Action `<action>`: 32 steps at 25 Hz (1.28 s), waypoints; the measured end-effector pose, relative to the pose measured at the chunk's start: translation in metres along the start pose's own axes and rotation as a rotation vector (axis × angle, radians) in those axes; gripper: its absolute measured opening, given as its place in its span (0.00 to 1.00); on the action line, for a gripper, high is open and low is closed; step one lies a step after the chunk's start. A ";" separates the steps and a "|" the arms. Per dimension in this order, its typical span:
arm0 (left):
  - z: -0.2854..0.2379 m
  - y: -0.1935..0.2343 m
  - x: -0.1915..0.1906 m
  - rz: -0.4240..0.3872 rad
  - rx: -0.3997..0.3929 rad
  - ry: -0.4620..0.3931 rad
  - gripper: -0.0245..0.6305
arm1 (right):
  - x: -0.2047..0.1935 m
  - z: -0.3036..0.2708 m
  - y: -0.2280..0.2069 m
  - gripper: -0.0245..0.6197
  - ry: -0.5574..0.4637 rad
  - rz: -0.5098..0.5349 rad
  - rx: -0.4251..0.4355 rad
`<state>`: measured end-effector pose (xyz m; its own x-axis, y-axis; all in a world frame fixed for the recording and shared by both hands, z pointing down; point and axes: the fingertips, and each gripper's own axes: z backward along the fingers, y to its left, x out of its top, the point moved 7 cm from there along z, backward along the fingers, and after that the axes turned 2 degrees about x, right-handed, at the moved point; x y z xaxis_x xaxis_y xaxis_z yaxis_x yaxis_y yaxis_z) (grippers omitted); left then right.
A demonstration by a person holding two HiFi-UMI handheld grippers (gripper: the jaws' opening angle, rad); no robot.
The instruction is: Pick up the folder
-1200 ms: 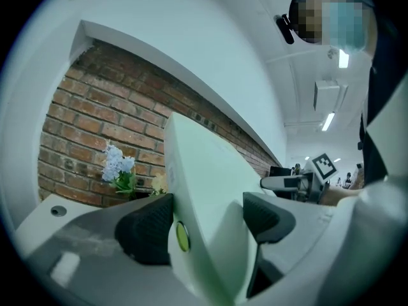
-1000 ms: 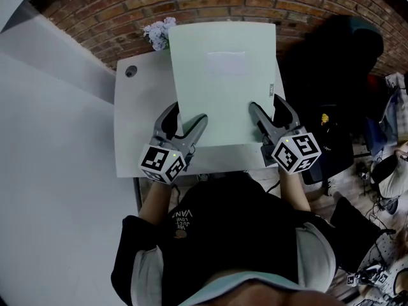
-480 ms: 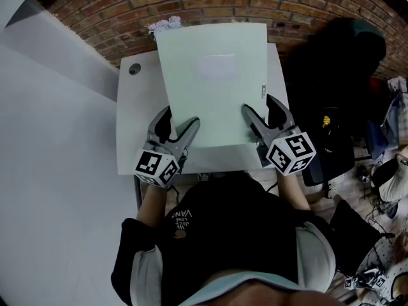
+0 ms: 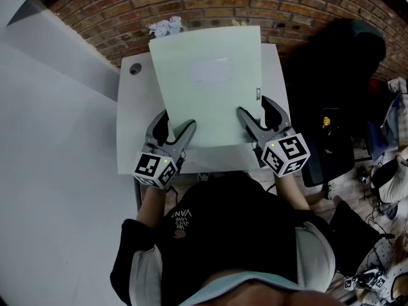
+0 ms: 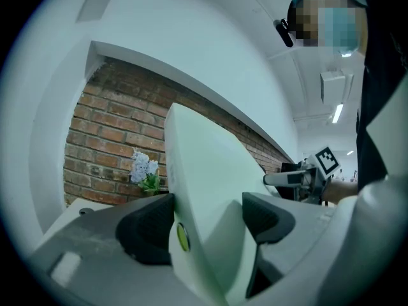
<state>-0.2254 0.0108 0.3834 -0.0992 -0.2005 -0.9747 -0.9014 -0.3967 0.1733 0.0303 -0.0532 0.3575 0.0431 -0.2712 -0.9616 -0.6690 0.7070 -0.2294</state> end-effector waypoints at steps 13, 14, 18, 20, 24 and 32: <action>0.006 -0.007 -0.015 -0.013 0.020 0.015 0.55 | -0.012 0.007 0.003 0.46 0.031 0.038 -0.004; 0.006 -0.008 -0.016 -0.016 0.022 0.017 0.55 | -0.013 0.007 0.003 0.46 0.034 0.040 -0.003; 0.006 -0.008 -0.018 -0.015 0.032 0.026 0.55 | -0.015 0.007 0.003 0.45 0.044 0.050 -0.002; 0.006 -0.007 -0.018 -0.010 0.036 0.026 0.55 | -0.014 0.006 0.003 0.45 0.044 0.050 0.000; 0.005 -0.008 -0.018 -0.005 0.037 0.021 0.55 | -0.014 0.006 0.001 0.45 0.040 0.046 -0.002; 0.003 -0.004 -0.020 -0.001 0.035 0.018 0.55 | -0.015 0.003 0.000 0.45 0.041 0.046 -0.006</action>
<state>-0.2207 0.0188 0.4013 -0.0907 -0.2163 -0.9721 -0.9159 -0.3651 0.1667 0.0319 -0.0468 0.3713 -0.0183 -0.2656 -0.9639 -0.6740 0.7153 -0.1843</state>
